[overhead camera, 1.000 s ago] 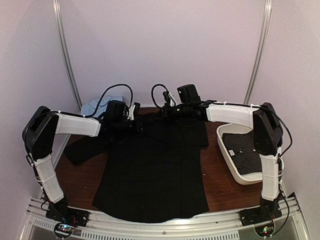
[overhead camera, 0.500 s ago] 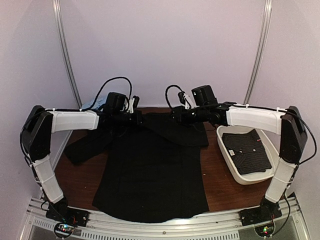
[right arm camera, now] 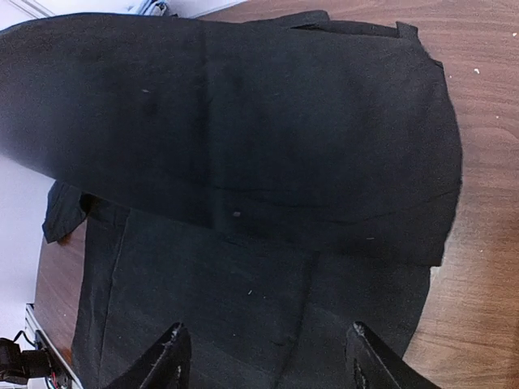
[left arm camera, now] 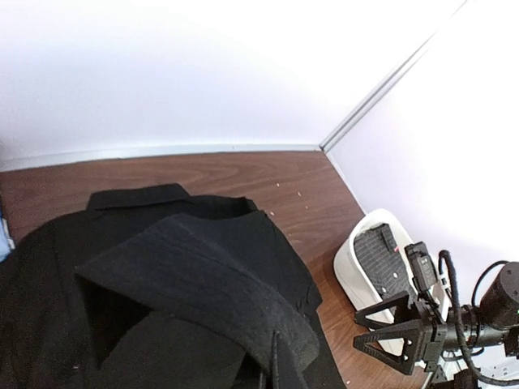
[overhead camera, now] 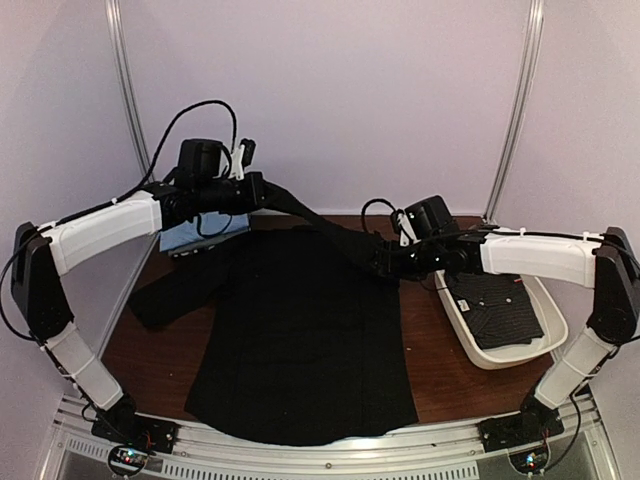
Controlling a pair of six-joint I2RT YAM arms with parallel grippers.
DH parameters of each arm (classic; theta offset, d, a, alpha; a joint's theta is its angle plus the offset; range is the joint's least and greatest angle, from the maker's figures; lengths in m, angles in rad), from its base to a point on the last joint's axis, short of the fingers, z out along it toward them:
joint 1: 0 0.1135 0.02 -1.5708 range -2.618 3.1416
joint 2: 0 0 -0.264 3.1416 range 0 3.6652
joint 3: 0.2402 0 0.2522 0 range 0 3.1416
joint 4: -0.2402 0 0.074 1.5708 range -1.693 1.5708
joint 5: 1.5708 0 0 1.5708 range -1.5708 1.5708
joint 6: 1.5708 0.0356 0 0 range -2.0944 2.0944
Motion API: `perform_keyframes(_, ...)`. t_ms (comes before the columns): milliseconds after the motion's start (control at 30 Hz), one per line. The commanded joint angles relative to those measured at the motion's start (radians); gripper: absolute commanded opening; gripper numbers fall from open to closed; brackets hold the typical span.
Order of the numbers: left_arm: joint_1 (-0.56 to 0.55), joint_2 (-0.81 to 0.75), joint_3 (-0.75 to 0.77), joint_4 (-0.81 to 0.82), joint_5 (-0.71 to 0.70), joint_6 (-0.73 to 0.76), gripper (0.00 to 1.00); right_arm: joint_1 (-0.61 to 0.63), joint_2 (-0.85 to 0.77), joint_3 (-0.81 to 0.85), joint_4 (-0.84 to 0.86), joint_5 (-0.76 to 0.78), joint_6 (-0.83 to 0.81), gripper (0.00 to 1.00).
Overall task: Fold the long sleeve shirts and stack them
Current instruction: Pass from the right arm to the left, then flatten out the flattened shirt at the center of the board.
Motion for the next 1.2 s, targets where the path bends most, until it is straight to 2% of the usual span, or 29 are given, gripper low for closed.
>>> perform_keyframes(0,0.050,-0.071,0.036,-0.060,-0.087,0.054,0.00,-0.015,-0.040,-0.015,-0.013,0.075,0.000,0.68)
perform_keyframes(333,0.170,-0.154,-0.072,-0.127,-0.091,0.057,0.00,-0.057,0.034,-0.036,0.028,0.053,-0.010,0.72)
perform_keyframes(600,0.183,-0.145,-0.124,-0.146,-0.064,0.059,0.00,-0.076,0.163,0.001,0.069,0.037,-0.035,0.71)
perform_keyframes(733,0.183,-0.126,-0.144,-0.140,-0.015,0.054,0.00,-0.117,0.246,0.080,0.103,0.020,-0.040,0.64)
perform_keyframes(900,0.181,-0.102,-0.177,-0.138,0.048,0.054,0.00,-0.174,0.383,0.217,0.139,-0.033,-0.041,0.61)
perform_keyframes(1167,0.156,-0.074,-0.210,-0.131,0.103,0.057,0.00,-0.223,0.613,0.489,0.090,-0.071,-0.066,0.59)
